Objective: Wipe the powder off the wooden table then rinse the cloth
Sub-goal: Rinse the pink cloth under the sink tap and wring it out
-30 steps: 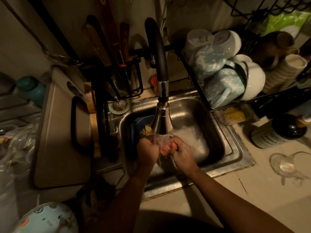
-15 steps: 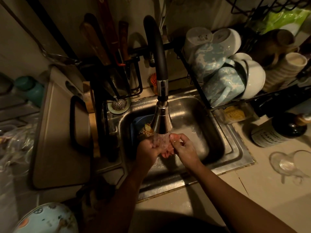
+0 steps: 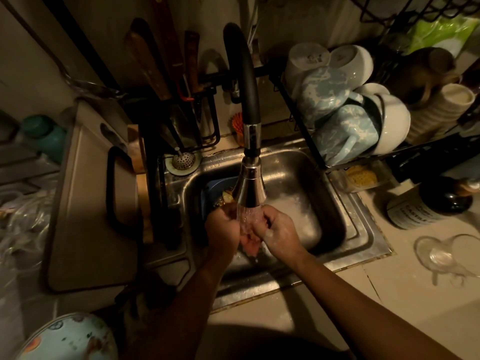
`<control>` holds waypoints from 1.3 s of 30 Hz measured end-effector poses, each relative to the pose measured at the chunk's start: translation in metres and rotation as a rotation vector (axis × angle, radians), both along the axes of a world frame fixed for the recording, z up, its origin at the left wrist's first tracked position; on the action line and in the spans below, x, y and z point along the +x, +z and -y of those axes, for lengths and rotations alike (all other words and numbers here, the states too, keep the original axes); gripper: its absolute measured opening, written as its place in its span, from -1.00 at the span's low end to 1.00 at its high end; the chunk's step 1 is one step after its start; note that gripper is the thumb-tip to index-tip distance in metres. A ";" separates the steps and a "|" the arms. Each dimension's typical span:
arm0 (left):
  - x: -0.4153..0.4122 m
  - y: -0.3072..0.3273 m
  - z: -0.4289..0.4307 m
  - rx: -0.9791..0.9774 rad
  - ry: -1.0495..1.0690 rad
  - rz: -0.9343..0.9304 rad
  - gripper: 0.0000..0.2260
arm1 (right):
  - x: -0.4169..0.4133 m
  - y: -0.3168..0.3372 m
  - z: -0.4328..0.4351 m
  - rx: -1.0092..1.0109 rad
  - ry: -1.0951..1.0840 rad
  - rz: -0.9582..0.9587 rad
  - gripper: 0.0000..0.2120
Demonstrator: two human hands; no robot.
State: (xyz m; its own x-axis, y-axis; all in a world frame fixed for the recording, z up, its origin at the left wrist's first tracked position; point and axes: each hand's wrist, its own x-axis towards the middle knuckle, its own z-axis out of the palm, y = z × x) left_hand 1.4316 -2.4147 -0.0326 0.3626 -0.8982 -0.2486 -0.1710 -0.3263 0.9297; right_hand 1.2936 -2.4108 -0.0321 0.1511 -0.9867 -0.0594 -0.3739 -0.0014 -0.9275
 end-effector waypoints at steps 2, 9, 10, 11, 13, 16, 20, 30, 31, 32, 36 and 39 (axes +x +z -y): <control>-0.002 -0.007 -0.004 -0.001 -0.026 -0.035 -0.82 | -0.006 -0.002 0.010 0.004 -0.059 -0.017 -0.86; 0.006 -0.015 0.009 0.015 -0.011 0.043 -0.76 | -0.012 -0.002 -0.001 0.058 0.102 0.028 -0.77; 0.010 -0.017 0.012 0.056 -0.014 -0.009 -0.76 | -0.013 -0.001 -0.003 0.093 0.167 0.033 -0.71; 0.011 -0.014 0.014 0.106 -0.019 -0.120 -0.78 | -0.013 0.000 -0.005 0.127 0.194 0.039 -0.67; 0.007 -0.011 0.014 0.181 -0.083 -0.282 -0.80 | -0.012 0.000 -0.005 0.175 0.129 0.079 -0.63; 0.005 -0.011 0.007 0.142 -0.227 -0.280 -0.71 | -0.018 -0.001 0.002 0.168 0.067 0.051 -0.64; 0.014 -0.021 0.007 0.133 -0.216 -0.150 -0.66 | -0.029 -0.004 0.014 0.254 0.046 0.039 -0.47; 0.038 -0.017 0.011 0.051 -0.210 -0.114 -0.71 | -0.051 0.002 0.025 0.284 0.177 -0.492 -0.83; 0.040 -0.018 0.011 0.041 -0.228 -0.110 -0.70 | -0.051 0.003 0.026 0.272 0.149 -0.533 -0.86; 0.042 -0.018 0.012 0.037 -0.250 -0.092 -0.68 | -0.051 0.005 0.026 0.247 0.119 -0.560 -0.92; 0.046 -0.015 0.013 0.062 -0.279 -0.064 -0.69 | -0.045 0.008 0.026 0.216 0.084 -0.326 -0.92; 0.043 -0.011 0.008 0.064 -0.359 -0.120 -0.75 | -0.036 0.017 0.025 0.223 0.094 -0.068 -0.94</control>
State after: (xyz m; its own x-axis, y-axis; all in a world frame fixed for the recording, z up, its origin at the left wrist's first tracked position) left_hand 1.4747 -2.4230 -0.0440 -0.0070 -0.9442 -0.3294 -0.1765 -0.3230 0.9298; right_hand 1.2578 -2.4354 -0.0152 0.2296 -0.9301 -0.2868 -0.4431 0.1624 -0.8816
